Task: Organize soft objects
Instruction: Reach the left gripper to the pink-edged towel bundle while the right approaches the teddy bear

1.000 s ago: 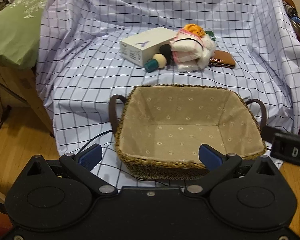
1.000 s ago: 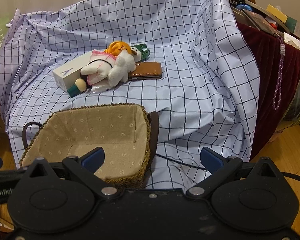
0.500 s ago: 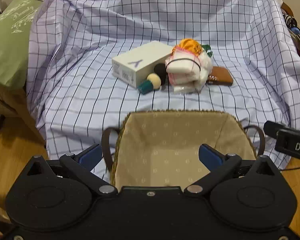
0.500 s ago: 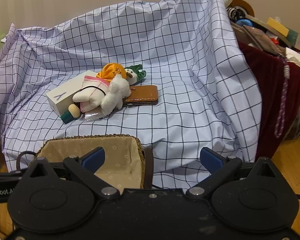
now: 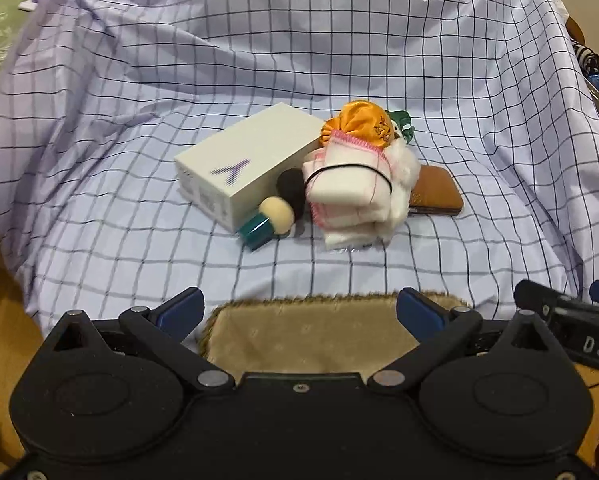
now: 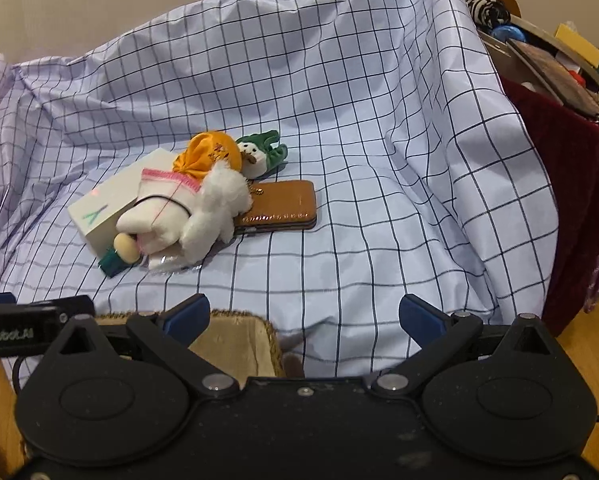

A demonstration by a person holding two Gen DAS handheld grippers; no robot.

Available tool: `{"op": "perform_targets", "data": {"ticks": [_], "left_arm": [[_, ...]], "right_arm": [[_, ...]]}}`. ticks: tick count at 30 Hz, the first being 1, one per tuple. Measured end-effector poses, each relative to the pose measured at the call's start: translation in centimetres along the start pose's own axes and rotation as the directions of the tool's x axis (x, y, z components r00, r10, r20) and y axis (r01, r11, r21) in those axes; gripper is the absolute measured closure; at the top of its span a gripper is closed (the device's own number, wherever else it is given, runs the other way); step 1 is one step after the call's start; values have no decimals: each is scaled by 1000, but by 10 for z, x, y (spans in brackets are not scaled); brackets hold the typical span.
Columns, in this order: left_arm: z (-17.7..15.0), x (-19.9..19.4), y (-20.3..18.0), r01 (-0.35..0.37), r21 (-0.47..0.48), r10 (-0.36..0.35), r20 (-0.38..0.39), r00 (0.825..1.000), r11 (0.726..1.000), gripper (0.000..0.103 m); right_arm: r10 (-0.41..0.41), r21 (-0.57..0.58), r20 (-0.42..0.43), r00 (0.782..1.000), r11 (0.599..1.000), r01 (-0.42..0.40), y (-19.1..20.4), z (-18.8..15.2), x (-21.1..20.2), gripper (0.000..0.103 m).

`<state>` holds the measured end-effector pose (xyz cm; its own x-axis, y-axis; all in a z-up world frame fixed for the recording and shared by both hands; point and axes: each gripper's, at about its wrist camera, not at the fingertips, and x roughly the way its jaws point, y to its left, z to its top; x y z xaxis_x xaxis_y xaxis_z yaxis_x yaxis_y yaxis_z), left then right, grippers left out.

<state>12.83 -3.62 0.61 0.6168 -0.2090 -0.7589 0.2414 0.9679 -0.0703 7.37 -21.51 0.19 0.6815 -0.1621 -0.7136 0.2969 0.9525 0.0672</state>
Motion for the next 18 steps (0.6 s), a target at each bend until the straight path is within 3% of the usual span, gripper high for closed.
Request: {"op": "perform_targets", "data": {"ticks": [18], "left_arm": [[63, 74, -22, -4, 26, 5, -6, 1000, 1000, 4]], "right_arm": [[58, 23, -70, 996, 998, -56, -1, 7, 48, 1]]}}
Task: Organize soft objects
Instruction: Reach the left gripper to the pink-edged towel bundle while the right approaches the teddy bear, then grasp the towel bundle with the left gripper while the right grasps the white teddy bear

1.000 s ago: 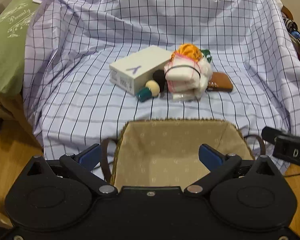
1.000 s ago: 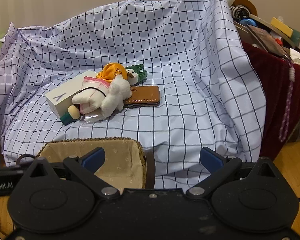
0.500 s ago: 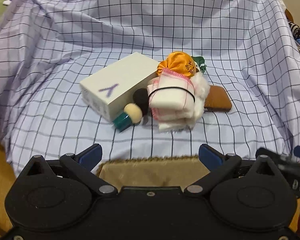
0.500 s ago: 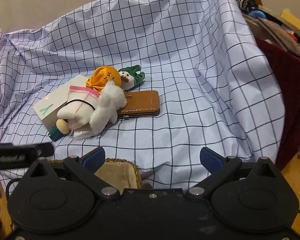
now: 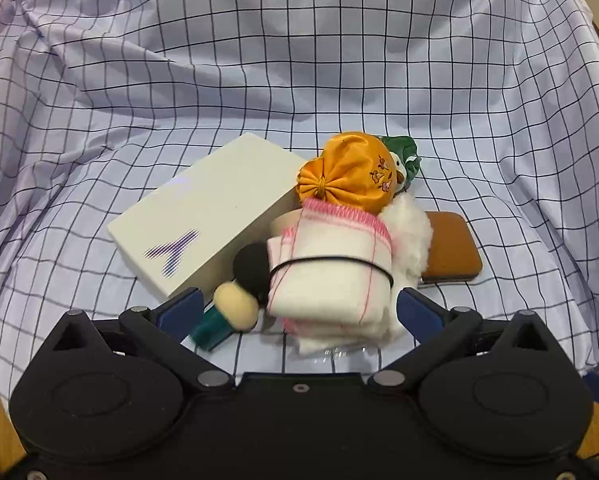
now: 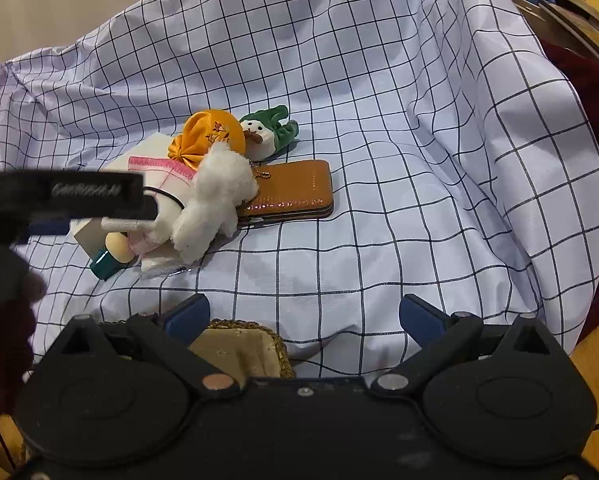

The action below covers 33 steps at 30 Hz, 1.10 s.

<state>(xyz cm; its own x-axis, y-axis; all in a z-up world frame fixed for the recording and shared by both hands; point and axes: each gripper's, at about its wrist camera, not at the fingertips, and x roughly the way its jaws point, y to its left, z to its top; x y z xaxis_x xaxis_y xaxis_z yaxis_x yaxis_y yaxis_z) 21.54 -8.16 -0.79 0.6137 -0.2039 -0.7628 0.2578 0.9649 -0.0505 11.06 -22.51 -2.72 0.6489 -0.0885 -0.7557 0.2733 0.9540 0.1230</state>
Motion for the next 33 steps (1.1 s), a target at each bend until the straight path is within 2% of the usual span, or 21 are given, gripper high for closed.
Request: {"op": "perform_targets", "data": {"ticks": [6, 11, 12, 14, 15, 20, 25, 33], "left_arm": [[5, 26, -8, -15, 27, 17, -47, 999, 1000, 3], [9, 33, -7, 9, 8, -8, -58, 998, 1000, 3], [11, 34, -7, 15, 8, -15, -59, 998, 1000, 5], [13, 33, -6, 50, 4, -50, -54, 997, 999, 18], [13, 33, -6, 71, 4, -71, -57, 996, 997, 29], [15, 29, -6, 86, 18, -85, -44, 995, 996, 30], [17, 11, 1, 100, 9, -100, 5, 995, 995, 30], [6, -14, 23, 66, -3, -66, 36, 997, 998, 30]], "right_arm": [[8, 12, -18, 1000, 1000, -8, -3, 1, 8, 1], [12, 19, -29, 1000, 1000, -11, -5, 2, 14, 1], [12, 19, -31, 999, 1000, -12, -5, 1, 15, 1], [16, 20, -37, 999, 1000, -15, -5, 1, 17, 1], [18, 21, -39, 999, 1000, -17, -5, 0, 17, 1], [19, 21, -42, 999, 1000, -18, -5, 0, 19, 2], [12, 21, -41, 999, 1000, -11, -4, 3, 21, 2], [1, -1, -13, 1000, 1000, -1, 4, 18, 25, 2]]}}
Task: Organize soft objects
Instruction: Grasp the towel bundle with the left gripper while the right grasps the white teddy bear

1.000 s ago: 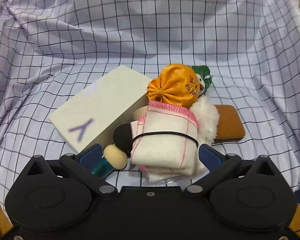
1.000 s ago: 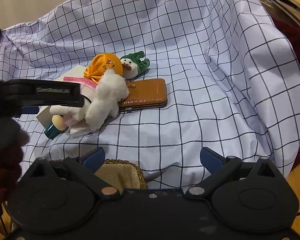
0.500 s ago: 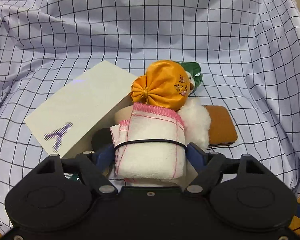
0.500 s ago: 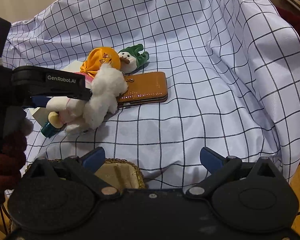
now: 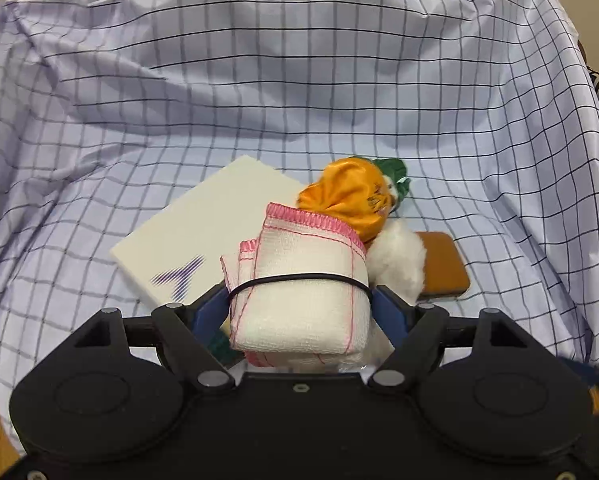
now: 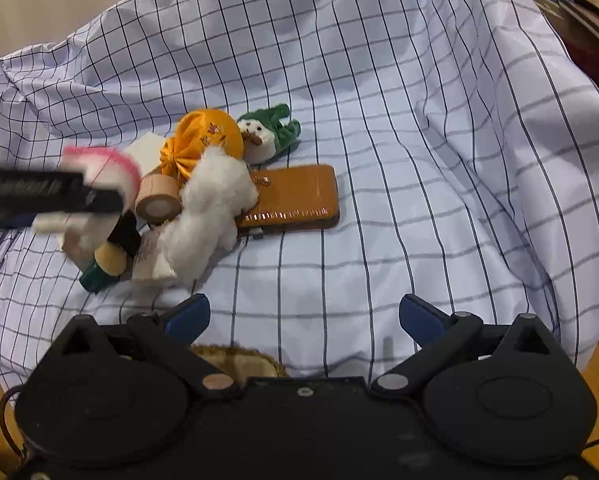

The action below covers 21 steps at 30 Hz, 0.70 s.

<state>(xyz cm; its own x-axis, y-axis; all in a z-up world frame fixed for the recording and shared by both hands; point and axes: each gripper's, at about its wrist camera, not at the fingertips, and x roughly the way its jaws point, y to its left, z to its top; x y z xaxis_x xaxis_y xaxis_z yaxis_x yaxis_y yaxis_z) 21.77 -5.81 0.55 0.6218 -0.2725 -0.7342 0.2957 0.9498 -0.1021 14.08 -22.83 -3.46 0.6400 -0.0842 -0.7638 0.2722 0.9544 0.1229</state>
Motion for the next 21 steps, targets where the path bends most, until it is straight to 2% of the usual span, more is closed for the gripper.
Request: {"op": "perform_targets", "data": {"ticks": [4, 12, 17, 21], "left_arm": [[-15, -7, 13, -35, -16, 35, -9, 999, 999, 30], [-38, -14, 31, -51, -49, 49, -43, 998, 997, 30], [-48, -12, 35, -44, -67, 39, -70, 997, 997, 30], [-53, -12, 35, -34, -77, 28, -82, 996, 996, 30]], "right_arm": [[-5, -20, 35, 999, 1000, 6, 9, 14, 5, 2], [-5, -23, 78, 997, 1000, 6, 28, 48, 24, 1], [6, -18, 76, 997, 1000, -5, 45, 66, 43, 2], [-27, -45, 56, 998, 999, 29, 55, 70, 64, 2]]}}
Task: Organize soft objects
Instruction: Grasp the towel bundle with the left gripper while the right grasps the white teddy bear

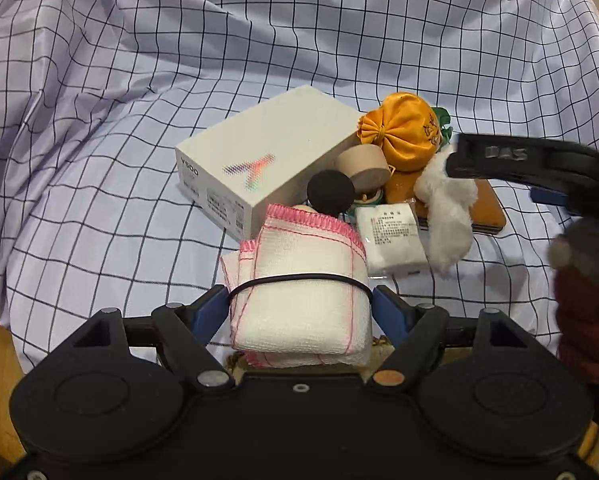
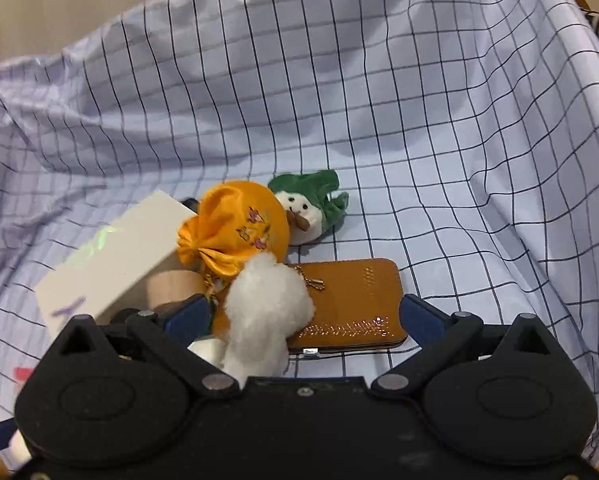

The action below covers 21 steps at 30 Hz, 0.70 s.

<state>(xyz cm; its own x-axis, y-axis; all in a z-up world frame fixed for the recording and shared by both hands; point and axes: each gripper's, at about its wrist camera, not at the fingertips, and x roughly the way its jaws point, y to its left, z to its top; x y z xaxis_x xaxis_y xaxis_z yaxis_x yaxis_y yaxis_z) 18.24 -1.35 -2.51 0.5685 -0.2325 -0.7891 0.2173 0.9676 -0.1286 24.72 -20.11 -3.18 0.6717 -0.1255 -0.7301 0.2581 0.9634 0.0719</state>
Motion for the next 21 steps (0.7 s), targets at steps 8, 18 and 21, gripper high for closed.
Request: {"op": "perform_targets", "data": {"ticks": [8, 18, 21], "left_arm": [[-2, -1, -3, 33, 11, -33, 2, 999, 999, 30], [-2, 0, -4, 48, 8, -48, -1, 999, 999, 30], [-2, -1, -3, 49, 5, -49, -3, 999, 999, 30]], "right_arm": [[-126, 71, -68, 990, 989, 130, -38, -6, 12, 2], [-99, 36, 5, 995, 995, 98, -29, -12, -2, 1], [-112, 3, -7, 994, 994, 112, -19, -13, 11, 1]]}}
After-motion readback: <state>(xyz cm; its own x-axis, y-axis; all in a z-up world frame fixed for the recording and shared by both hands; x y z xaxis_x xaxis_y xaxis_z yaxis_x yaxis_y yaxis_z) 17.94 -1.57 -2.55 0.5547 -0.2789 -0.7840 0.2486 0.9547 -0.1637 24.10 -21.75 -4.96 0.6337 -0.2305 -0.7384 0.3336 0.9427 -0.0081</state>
